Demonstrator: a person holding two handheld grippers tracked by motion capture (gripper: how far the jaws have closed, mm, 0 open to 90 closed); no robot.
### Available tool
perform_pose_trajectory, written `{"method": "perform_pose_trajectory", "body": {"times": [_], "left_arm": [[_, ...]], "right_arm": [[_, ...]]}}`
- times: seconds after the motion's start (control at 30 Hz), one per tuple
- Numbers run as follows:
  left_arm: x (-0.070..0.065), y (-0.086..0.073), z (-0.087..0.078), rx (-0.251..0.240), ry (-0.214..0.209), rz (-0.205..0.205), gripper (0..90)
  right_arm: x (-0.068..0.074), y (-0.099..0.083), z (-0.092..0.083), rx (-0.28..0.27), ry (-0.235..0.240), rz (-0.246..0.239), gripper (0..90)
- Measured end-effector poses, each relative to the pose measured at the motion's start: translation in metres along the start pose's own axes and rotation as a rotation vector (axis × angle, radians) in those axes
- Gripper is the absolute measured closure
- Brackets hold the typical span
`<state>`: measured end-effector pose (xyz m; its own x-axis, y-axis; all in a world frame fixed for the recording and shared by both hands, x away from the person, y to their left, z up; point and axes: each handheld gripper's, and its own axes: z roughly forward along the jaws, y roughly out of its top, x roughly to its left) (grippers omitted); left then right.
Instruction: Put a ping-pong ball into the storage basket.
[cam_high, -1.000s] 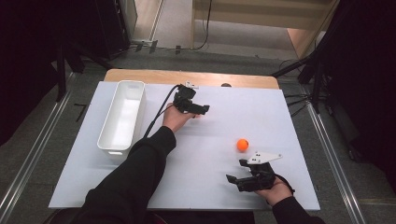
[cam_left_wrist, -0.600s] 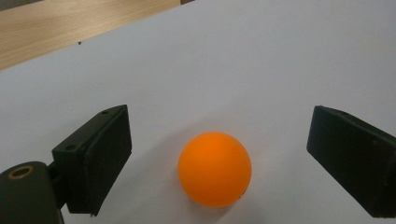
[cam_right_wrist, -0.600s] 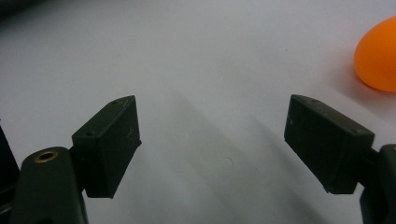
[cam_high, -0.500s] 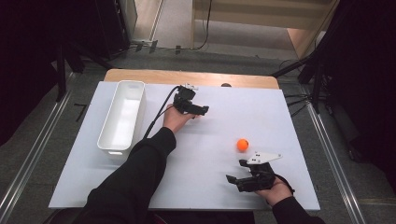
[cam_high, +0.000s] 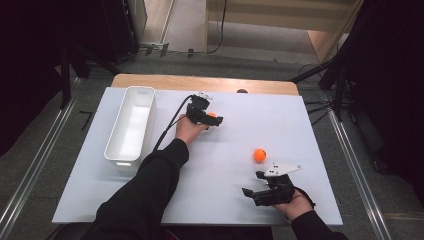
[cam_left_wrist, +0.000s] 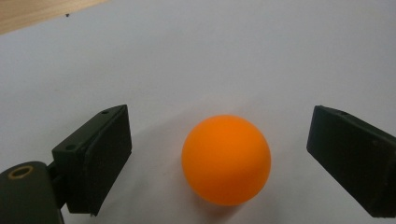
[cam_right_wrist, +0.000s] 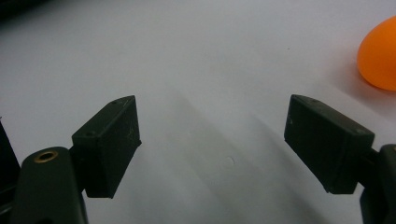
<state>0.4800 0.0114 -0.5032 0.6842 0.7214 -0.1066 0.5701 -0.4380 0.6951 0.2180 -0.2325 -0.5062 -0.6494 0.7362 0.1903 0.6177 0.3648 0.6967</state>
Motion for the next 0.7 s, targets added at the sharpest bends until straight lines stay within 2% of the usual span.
{"method": "perform_pose_trajectory", "body": {"times": [0.13, 0.17, 0.3, 0.33, 0.53, 0.6, 0.7], "left_arm": [[0.001, -0.003, 0.004, 0.014, 0.005, 0.007, 6.9], [0.001, -0.004, 0.005, 0.013, 0.006, 0.002, 6.9], [-0.001, -0.006, 0.006, 0.002, 0.017, 0.022, 7.0], [-0.002, -0.008, 0.006, -0.005, 0.03, 0.044, 7.0], [-0.005, -0.009, 0.007, -0.004, 0.059, 0.073, 8.6], [-0.008, -0.01, 0.008, 0.005, 0.087, 0.093, 8.6], [-0.01, -0.01, 0.009, 0.01, 0.105, 0.102, 10.5]], "right_arm": [[0.0, 0.0, 0.0, 0.002, 0.001, 0.001, 16.7], [0.0, 0.0, 0.0, 0.003, 0.002, 0.001, 16.7], [0.0, 0.0, 0.0, 0.004, 0.002, -0.003, 16.7], [0.0, 0.0, 0.0, 0.005, 0.002, -0.003, 16.8], [0.001, 0.0, 0.0, 0.006, 0.002, -0.001, 16.8], [0.001, 0.0, 0.0, 0.007, 0.001, -0.003, 16.8], [0.001, 0.0, 0.001, 0.006, -0.001, -0.004, 16.7]]}}
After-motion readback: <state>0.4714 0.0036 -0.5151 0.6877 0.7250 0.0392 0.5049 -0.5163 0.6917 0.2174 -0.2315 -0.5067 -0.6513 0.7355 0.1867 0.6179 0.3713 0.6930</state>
